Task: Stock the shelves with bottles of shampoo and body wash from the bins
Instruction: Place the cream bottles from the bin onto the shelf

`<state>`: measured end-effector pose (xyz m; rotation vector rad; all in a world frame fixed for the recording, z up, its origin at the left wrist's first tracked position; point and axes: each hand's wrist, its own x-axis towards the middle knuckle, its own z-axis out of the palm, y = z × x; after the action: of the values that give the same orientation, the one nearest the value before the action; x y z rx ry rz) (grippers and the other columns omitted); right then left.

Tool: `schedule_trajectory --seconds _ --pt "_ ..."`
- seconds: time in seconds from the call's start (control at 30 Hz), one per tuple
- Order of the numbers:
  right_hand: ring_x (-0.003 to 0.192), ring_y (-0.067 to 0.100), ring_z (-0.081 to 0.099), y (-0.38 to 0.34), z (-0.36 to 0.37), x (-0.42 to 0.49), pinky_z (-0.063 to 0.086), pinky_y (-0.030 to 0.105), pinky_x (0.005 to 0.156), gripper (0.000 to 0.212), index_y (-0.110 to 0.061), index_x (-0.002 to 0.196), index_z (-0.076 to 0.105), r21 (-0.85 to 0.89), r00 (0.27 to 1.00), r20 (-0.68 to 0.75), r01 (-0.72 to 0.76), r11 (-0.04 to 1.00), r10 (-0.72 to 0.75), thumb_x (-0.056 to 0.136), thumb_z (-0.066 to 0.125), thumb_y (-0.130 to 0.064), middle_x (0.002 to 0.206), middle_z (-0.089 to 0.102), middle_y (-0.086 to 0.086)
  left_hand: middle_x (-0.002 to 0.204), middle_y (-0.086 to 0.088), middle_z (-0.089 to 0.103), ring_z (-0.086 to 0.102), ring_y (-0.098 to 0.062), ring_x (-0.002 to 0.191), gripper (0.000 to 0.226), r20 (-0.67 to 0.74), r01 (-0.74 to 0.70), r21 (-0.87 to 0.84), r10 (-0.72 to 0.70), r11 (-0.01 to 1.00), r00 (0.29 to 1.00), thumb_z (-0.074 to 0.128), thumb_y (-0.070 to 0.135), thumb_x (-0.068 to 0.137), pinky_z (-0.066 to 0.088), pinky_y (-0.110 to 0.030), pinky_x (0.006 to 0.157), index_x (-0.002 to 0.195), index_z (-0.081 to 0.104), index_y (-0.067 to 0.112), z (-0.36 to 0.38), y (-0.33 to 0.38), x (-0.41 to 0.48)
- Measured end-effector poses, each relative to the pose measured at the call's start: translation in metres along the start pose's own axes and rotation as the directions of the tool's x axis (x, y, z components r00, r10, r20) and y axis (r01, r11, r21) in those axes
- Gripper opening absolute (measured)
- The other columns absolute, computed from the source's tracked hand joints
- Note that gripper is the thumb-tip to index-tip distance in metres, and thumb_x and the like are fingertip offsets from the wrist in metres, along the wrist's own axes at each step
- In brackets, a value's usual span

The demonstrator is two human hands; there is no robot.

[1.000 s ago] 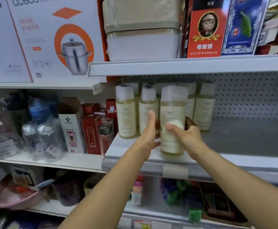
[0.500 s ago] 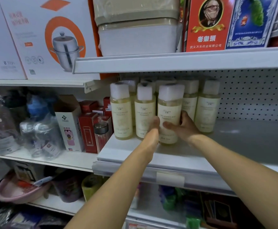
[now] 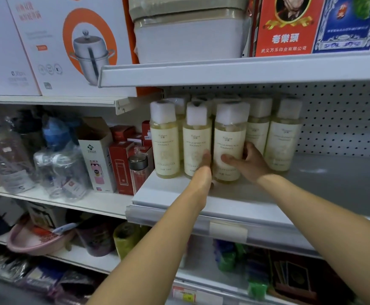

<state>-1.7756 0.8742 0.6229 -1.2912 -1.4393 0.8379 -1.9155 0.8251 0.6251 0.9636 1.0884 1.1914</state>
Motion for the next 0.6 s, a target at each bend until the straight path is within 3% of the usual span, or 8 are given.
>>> schedule_trajectory --seconds 0.1,0.17,0.3,0.43,0.6 --pt "0.123 0.024 0.055 0.004 0.007 -0.009 0.044 0.032 0.09 0.081 -0.015 0.148 0.033 0.023 0.986 -0.147 -0.07 0.997 0.073 0.083 0.076 -0.036 0.14 0.054 0.005 0.136 -0.004 0.056 0.051 -0.021 0.125 0.06 -0.074 0.042 -0.034 -0.044 0.999 0.996 0.038 0.057 0.101 0.04 -0.041 0.112 0.143 0.048 0.014 -0.012 -0.001 -0.008" --pt "0.118 0.023 0.056 0.001 0.015 -0.019 0.042 0.029 0.088 0.067 -0.013 0.145 0.036 0.048 0.958 -0.262 -0.107 0.993 0.116 0.091 0.066 -0.039 0.136 0.055 0.009 0.122 -0.004 0.059 0.056 -0.021 0.112 0.048 -0.104 0.058 -0.094 -0.068 0.994 0.992 0.045 0.051 0.101 0.044 -0.041 0.108 0.128 0.056 0.013 -0.023 0.0 -0.018" --pt "0.103 0.02 0.054 -0.012 0.036 -0.05 0.04 0.028 0.086 0.033 -0.011 0.125 0.049 0.084 0.903 -0.423 -0.042 0.996 0.073 0.1 0.054 -0.032 0.116 0.058 0.006 0.119 -0.009 0.065 0.065 -0.024 0.105 0.042 -0.113 0.045 -0.188 -0.068 0.981 0.991 0.048 0.04 0.103 0.054 -0.039 0.094 0.13 0.056 0.009 -0.05 0.001 -0.039" --pt "0.089 0.014 0.056 -0.03 0.071 -0.084 0.045 0.029 0.081 0.015 -0.009 0.104 0.06 0.119 0.923 -0.376 0.134 0.984 -0.081 0.101 0.049 -0.019 0.095 0.061 0.001 0.112 -0.011 0.07 0.07 -0.026 0.1 0.027 -0.118 -0.011 -0.231 -0.017 0.973 0.993 0.049 0.03 0.103 0.058 -0.039 0.088 0.117 0.06 0.009 -0.08 0.004 -0.065" --pt "0.068 0.015 0.053 -0.047 0.127 -0.131 0.047 0.033 0.063 0.025 -0.004 0.086 0.063 0.142 0.959 -0.21 0.222 0.965 -0.189 0.101 0.047 -0.017 0.072 0.058 0.003 0.098 -0.007 0.074 0.068 -0.019 0.077 0.023 -0.187 -0.028 -0.238 -0.017 0.971 0.982 0.055 0.027 0.1 0.055 -0.028 0.063 0.115 0.062 0.012 -0.127 -0.003 -0.097"
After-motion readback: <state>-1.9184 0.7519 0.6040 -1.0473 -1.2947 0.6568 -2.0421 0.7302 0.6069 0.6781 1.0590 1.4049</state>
